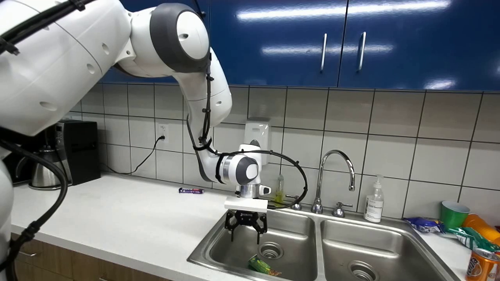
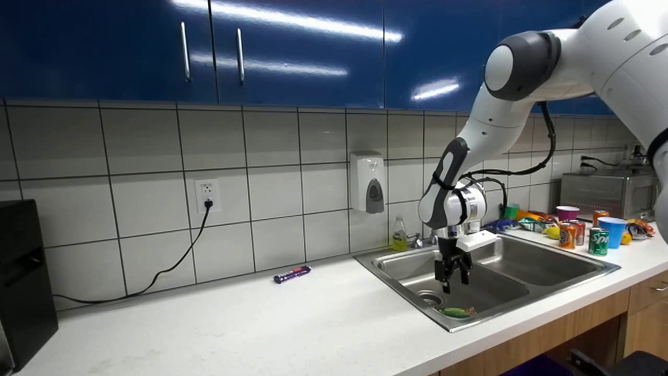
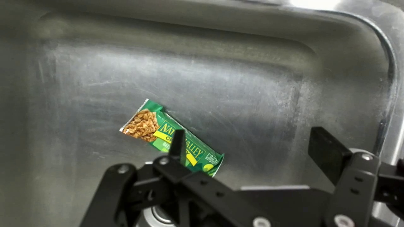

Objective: Take the packet out of the sink

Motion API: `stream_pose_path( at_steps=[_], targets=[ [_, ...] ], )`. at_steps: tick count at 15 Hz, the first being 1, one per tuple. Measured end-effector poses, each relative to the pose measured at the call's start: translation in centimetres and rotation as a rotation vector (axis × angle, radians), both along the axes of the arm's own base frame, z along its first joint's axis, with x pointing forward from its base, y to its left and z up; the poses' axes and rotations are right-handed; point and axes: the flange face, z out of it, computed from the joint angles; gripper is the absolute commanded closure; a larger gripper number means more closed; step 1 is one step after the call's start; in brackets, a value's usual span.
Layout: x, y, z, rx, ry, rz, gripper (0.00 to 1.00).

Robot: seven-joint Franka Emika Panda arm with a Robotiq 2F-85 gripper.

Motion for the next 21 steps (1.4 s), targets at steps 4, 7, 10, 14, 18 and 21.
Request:
stream_pose_path(
  at_steps=[4,7,10,14,18,21],
  targets=[
    [-0.4,-1.0,-0.2,0.008,0.005,0.018,0.0],
    [-0.7,-1.6,-0.8,0.036,0.011,0.077,0.0],
    [-0.8,-2.0,-1.8,0.058,0.018,0.134,0.0],
    [-0.4,-2.1,-3.3,0.074,0.025,0.19,0.0],
    [0.5,-2.4,-4.9,0.079,0.026,0.238,0.0],
    [1.6,-2.7,-5.7,0.078,0.017,0.273,0.0]
  ],
)
